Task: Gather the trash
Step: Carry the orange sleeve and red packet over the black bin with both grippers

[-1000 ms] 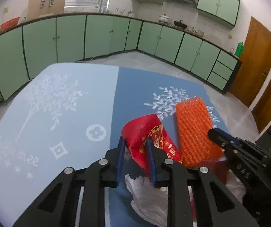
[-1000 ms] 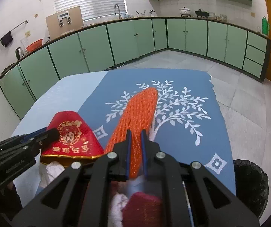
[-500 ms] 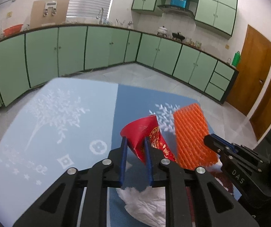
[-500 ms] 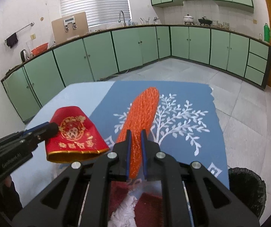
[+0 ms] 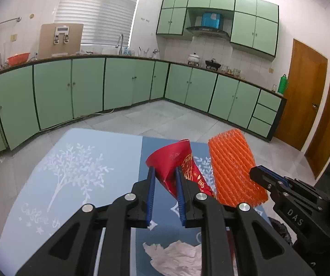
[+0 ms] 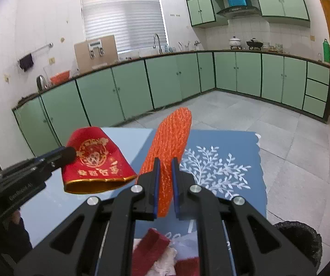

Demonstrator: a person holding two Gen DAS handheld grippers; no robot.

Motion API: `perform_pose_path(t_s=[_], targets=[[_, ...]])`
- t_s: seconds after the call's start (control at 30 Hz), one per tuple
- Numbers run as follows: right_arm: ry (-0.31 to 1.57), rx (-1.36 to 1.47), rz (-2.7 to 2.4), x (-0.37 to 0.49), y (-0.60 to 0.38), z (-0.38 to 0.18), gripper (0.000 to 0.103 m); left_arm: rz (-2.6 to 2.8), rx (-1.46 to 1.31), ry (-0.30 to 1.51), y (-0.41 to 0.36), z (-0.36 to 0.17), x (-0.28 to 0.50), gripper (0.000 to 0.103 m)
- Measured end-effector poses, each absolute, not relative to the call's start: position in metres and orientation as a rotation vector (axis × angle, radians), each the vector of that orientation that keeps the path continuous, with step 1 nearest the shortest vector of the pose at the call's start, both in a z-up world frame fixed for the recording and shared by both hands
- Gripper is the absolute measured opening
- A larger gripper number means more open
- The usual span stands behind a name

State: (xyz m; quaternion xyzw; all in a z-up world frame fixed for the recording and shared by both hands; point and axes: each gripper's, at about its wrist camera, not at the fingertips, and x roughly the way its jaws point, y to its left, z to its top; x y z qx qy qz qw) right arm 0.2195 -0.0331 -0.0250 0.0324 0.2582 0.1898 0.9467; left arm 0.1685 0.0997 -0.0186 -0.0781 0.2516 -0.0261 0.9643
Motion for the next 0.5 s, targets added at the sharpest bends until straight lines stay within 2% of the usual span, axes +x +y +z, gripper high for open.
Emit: perform_pose_path(t_s=[0.17, 0.5], targets=[[0.519, 0.115, 0.424, 0.216, -0.04, -0.015, 0.009, -0.055, -0.154, 0.481, 0.097, -0.008, 0.161, 0.017], [0.551, 0.103, 0.441, 0.205, -0.032, -0.021, 0.009, -0.035, -0.16, 0.515, 0.105, -0.02, 0.146, 0.017]])
